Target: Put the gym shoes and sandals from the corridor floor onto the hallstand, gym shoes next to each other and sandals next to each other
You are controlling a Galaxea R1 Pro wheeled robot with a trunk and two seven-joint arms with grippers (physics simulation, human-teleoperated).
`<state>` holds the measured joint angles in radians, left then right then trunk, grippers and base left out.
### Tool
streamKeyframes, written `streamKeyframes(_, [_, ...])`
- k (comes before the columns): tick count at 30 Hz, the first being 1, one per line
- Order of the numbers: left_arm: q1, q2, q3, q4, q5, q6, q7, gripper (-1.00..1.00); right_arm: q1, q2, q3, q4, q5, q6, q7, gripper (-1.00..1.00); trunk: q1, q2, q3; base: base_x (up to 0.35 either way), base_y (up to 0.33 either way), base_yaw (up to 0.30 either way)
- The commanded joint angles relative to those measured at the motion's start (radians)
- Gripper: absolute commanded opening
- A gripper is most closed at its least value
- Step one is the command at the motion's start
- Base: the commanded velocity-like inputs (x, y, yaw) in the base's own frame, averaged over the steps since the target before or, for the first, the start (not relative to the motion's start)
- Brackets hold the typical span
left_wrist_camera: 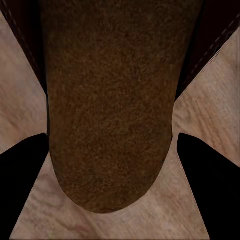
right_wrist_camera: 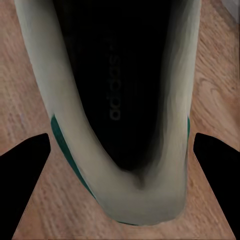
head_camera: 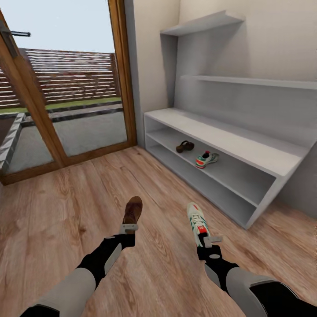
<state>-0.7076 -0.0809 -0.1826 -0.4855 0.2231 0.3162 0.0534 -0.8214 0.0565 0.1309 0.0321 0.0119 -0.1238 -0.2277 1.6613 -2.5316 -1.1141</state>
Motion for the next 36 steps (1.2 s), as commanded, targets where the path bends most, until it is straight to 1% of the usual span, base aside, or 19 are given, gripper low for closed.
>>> streamKeyframes(1, [0.000,0.001,-0.006,-0.002,0.010,0.005,0.006,-1.00,-0.001,0.001,0.007,0.003,0.002,-0.004,-0.005,-1.00,0.000,0.000,-0.001,0.334,0.230,-0.300])
streamKeyframes(17, [0.000,0.001,-0.006,-0.002,0.010,0.006,0.006,-1.00,-0.001,0.001,0.007,0.003,0.002,-0.004,-0.005,-1.00,0.000,0.000,-0.008,0.313,0.241,-0.300])
streamKeyframes(36, [0.000,0.001,-0.008,-0.002,0.010,0.006,0.006,-1.00,-0.002,0.001,0.007,0.003,0.002,-0.004,-0.005,-1.00,0.000,0.000,-0.015,0.224,0.281,-0.300])
